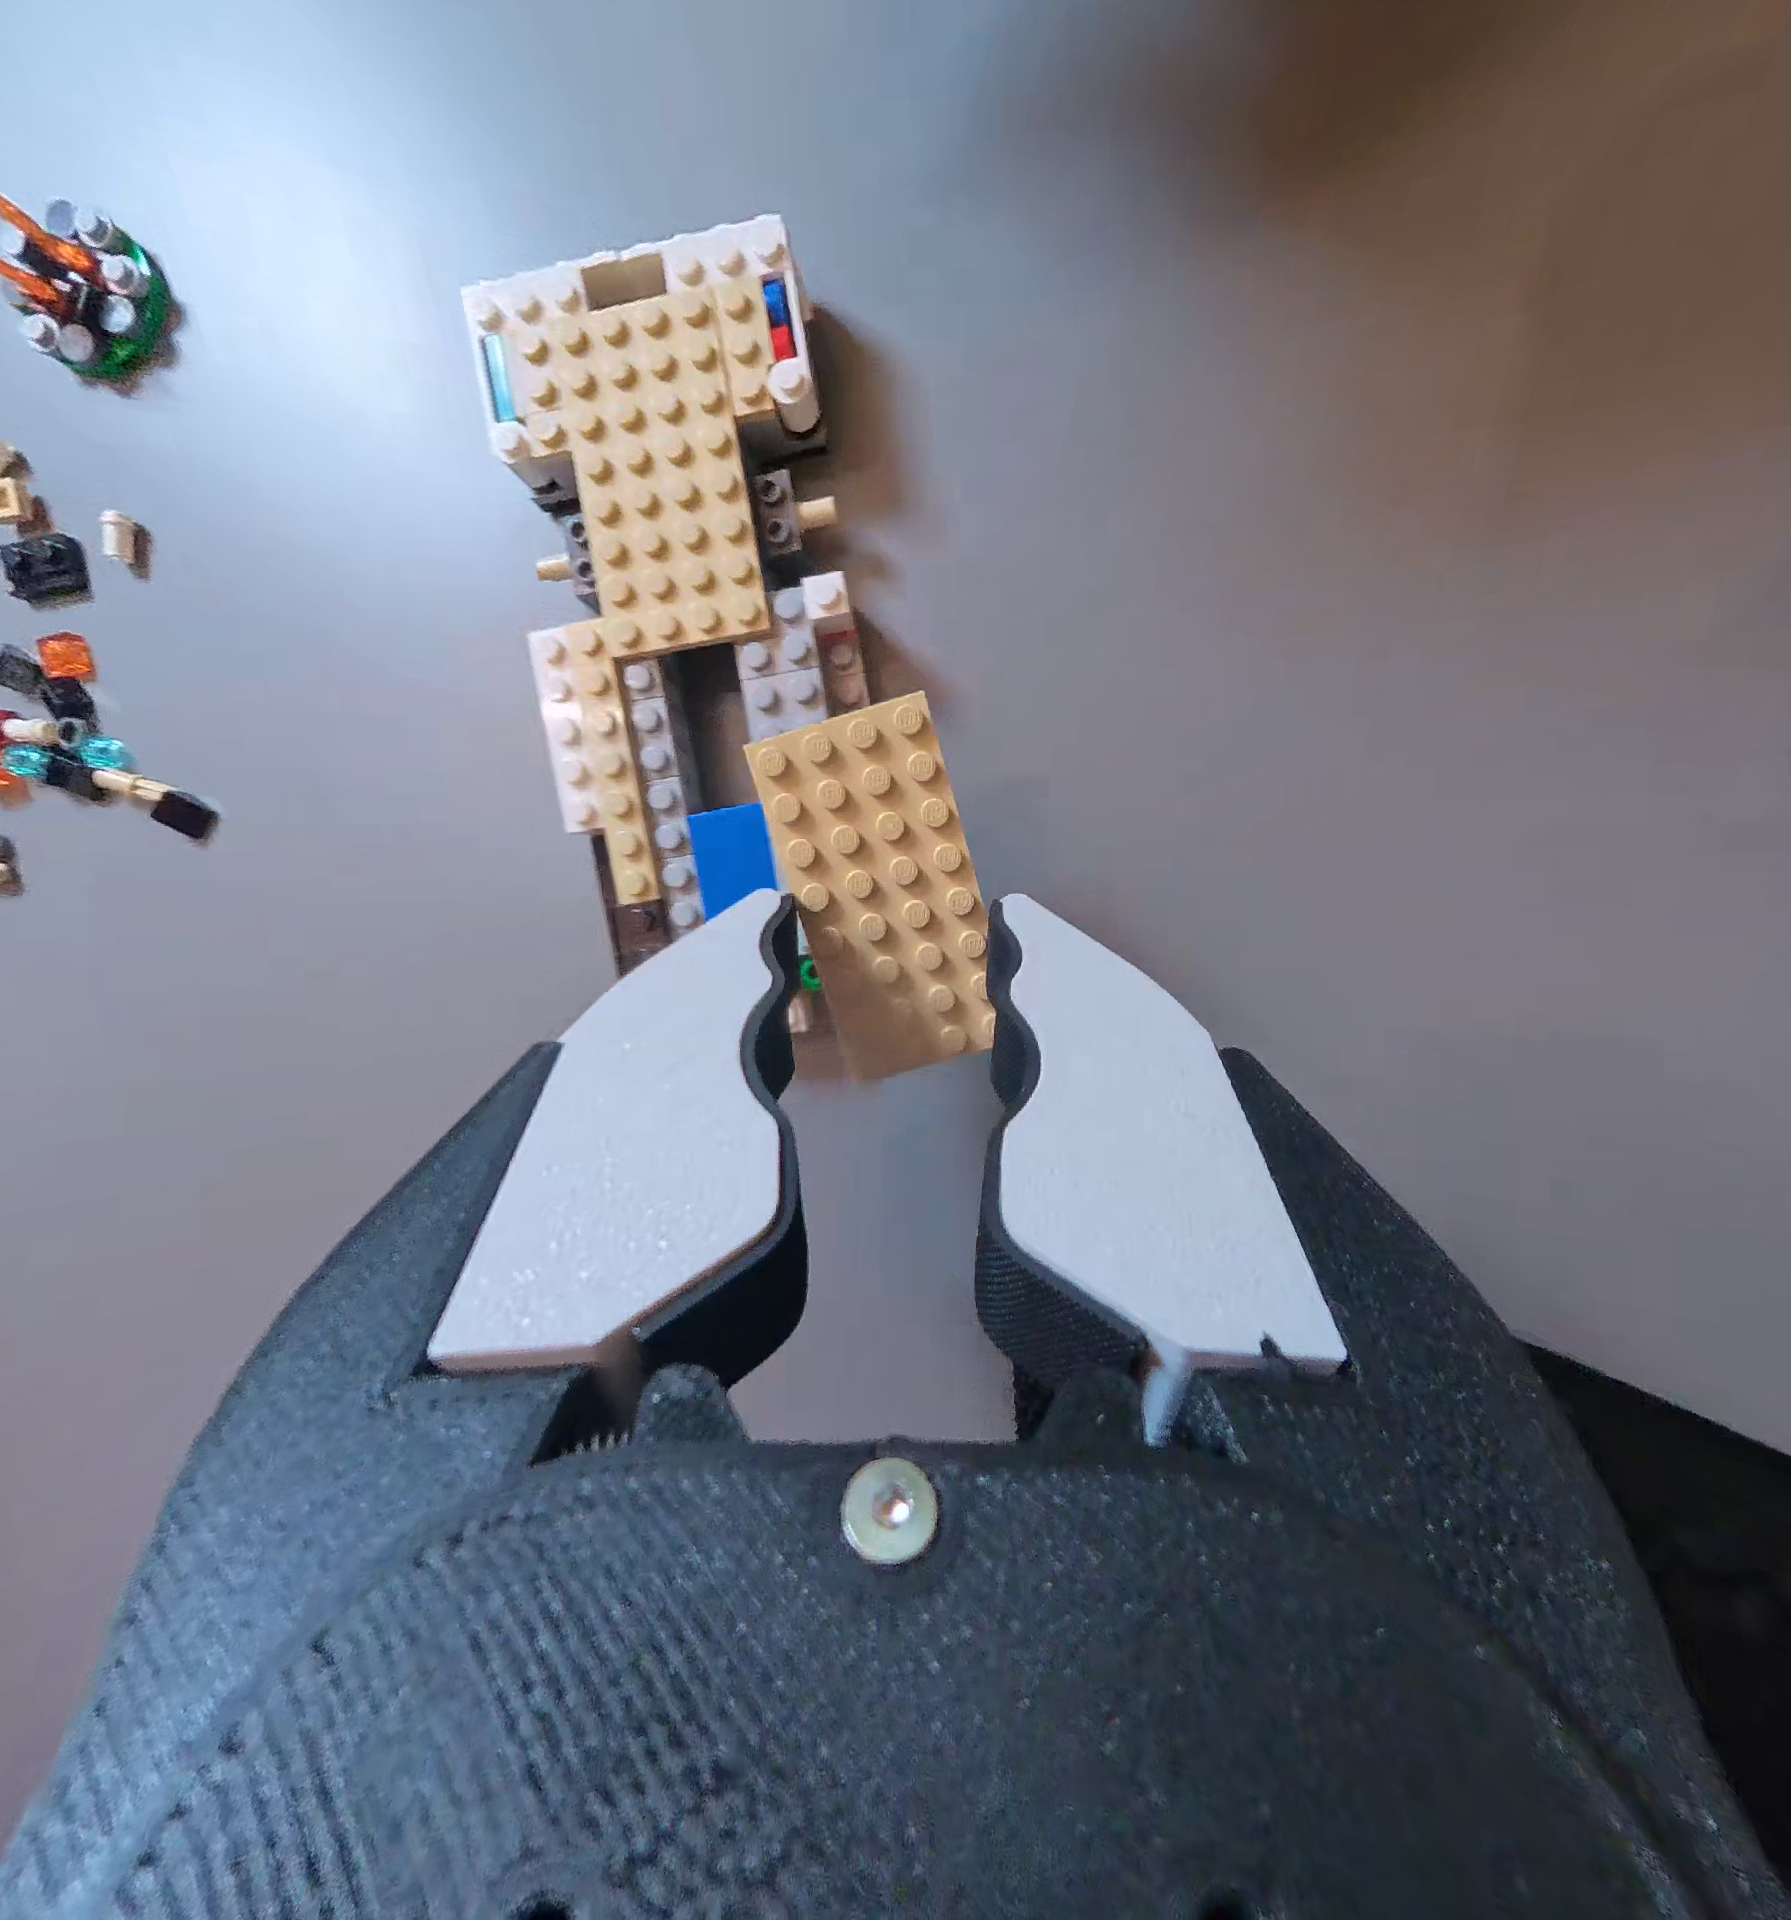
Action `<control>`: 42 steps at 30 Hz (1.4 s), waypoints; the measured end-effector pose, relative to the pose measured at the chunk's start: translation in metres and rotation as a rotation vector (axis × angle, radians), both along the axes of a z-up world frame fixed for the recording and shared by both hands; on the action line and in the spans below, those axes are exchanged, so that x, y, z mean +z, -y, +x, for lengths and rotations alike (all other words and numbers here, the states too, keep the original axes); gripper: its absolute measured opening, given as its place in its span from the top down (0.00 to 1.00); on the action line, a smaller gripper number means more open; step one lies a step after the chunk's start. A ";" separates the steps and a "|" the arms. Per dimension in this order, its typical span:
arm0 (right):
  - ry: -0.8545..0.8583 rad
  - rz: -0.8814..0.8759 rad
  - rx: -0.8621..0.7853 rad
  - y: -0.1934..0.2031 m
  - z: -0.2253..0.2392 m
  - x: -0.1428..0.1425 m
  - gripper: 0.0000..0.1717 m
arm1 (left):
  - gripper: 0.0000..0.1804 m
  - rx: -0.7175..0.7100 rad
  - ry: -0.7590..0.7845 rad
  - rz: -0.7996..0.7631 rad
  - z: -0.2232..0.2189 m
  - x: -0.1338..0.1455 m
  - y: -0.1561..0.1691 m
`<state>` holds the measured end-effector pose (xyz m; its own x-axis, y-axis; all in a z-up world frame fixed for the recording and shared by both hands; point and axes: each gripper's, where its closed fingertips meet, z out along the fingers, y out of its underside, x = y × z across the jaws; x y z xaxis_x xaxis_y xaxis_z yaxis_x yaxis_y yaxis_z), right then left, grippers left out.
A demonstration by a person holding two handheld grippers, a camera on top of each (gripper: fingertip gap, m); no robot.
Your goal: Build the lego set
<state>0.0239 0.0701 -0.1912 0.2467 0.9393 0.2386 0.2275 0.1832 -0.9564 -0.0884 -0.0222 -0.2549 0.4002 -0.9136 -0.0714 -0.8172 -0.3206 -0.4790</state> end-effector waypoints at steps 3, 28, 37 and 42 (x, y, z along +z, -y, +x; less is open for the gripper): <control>0.001 -0.001 0.001 0.000 0.000 0.000 0.80 | 0.81 -0.014 -0.056 -0.019 -0.005 -0.002 -0.016; -0.008 -0.028 0.016 0.000 0.002 0.000 0.81 | 0.73 -0.005 -0.032 -0.042 -0.006 0.001 -0.033; 0.114 -0.088 0.070 0.005 -0.009 -0.023 0.80 | 0.61 0.202 0.176 -0.026 -0.033 -0.026 -0.017; 0.228 -0.083 0.105 0.014 -0.017 -0.040 0.79 | 0.69 0.181 0.204 0.007 -0.022 -0.032 -0.019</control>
